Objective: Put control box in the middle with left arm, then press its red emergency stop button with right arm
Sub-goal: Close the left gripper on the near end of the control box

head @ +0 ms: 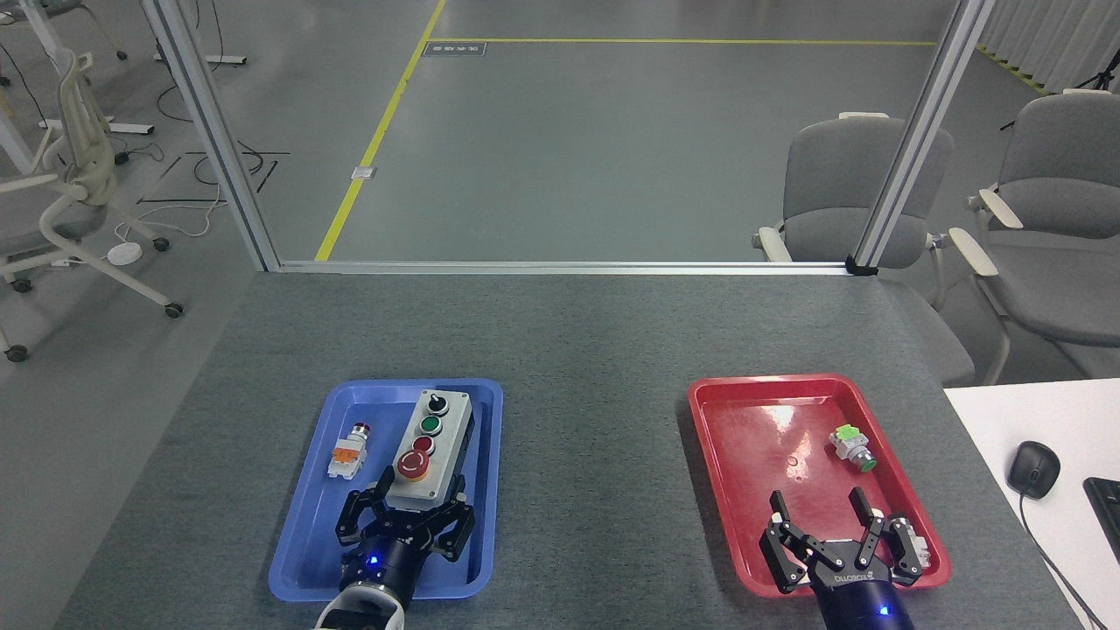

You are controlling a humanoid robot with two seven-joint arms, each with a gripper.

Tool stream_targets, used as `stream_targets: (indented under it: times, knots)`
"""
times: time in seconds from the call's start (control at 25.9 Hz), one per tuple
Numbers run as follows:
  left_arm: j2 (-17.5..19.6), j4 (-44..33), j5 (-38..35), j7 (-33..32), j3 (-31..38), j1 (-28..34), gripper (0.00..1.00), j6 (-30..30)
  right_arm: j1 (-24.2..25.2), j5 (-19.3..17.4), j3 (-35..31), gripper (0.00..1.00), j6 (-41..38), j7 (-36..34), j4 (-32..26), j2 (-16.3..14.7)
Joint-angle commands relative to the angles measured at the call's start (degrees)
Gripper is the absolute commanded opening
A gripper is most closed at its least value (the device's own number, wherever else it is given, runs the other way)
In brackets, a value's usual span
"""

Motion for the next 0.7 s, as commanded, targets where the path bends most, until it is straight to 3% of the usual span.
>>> stream_targets:
  times: [0.0, 0.19, 0.66]
  knots:
    - [0.6, -0.1, 0.0, 0.7, 0.1, 0.4, 0.99, 0.1, 0.1, 0.0, 0.0, 0.98, -1.2, 0.1, 0.0, 0.0]
    - [2.2, -0.2, 0.0, 1.2, 0.2, 0.6, 0.99, 1.7, 0.0, -0.1, -0.1, 0.98, -2.3, 0.1, 0.0, -0.2]
    - [2.2, -0.8, 0.1, 1.1, 0.1, 0.4, 0.99, 1.9, -0.1, -0.2, -0.3, 0.98, -2.1, 0.1, 0.0, -0.2]
